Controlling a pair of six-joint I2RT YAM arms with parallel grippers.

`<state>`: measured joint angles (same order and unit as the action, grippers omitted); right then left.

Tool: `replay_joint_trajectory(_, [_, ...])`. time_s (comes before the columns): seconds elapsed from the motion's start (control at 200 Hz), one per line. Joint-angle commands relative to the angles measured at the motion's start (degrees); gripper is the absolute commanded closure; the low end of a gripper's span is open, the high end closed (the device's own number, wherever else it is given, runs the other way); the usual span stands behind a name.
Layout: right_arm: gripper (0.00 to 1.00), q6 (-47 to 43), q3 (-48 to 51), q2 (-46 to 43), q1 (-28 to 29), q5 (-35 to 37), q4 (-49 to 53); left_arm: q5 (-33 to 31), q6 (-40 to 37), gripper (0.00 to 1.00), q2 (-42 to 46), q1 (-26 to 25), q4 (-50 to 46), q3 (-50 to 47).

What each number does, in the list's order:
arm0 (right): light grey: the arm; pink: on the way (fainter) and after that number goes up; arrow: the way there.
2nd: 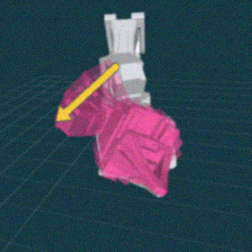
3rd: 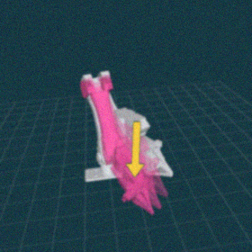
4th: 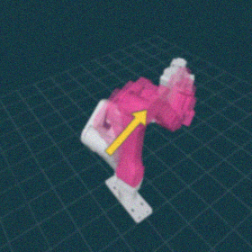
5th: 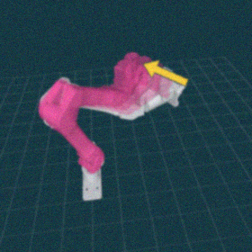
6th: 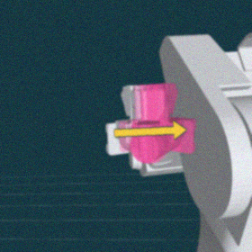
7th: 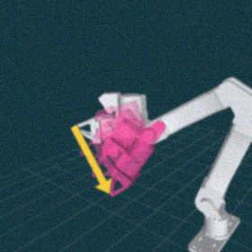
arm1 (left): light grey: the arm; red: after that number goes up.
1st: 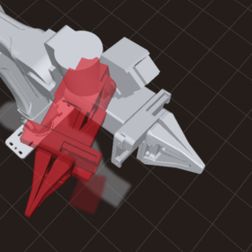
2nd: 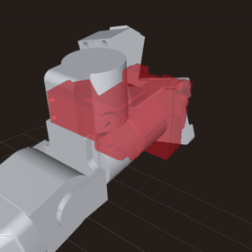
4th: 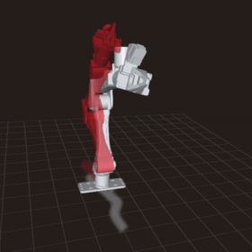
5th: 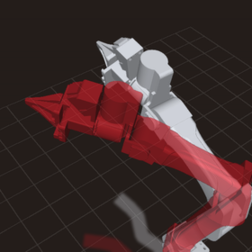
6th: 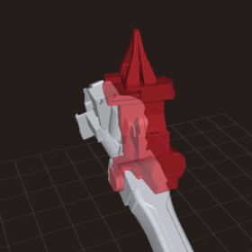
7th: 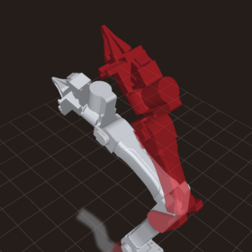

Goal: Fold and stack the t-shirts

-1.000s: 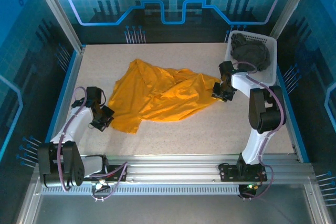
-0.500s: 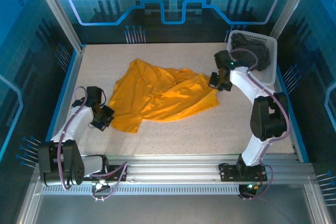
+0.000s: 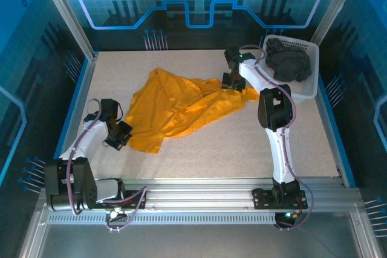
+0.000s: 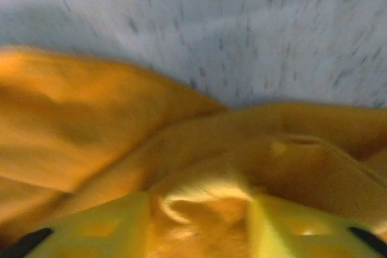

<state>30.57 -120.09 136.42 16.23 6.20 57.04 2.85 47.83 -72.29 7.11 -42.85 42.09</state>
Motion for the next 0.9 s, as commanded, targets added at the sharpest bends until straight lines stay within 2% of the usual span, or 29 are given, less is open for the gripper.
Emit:
replay_joint_trajectory(0.0, [0.45,-1.06,5.97,-10.0,0.59,0.2,1.19,0.94,-0.74,1.0,-0.44,-0.35,-0.3,2.08])
replay_joint_trajectory(0.22, [0.39,-0.55,27.58,-26.83,-0.49,4.65,-6.31,0.49,-0.91,1.0,-0.46,-0.61,0.04,1.81])
replay_joint_trajectory(0.41, [0.39,-3.08,38.83,-29.74,-0.98,1.28,-11.92,0.71,-0.65,1.0,-2.02,-1.12,0.9,2.45])
replay_joint_trajectory(0.525, [0.38,-7.63,37.76,-25.54,-0.87,0.7,-13.06,0.83,-0.63,1.0,-2.97,-1.48,1.1,3.02])
replay_joint_trajectory(0.685, [0.37,-12.85,31.46,-17.91,-1.0,6.04,-9.57,0.82,-0.69,1.0,-3.38,-1.58,1.01,3.68])
replay_joint_trajectory(0.755, [0.38,-13.93,29.59,-15.6,-1.19,6.04,-8.31,0.82,-0.72,1.0,-3.47,-1.58,0.99,3.82])
replay_joint_trajectory(0.895, [0.56,-14.21,26.53,-12.22,-1.04,6.03,-5.57,0.97,-0.42,1.0,-3.69,-1.58,1.28,3.83])
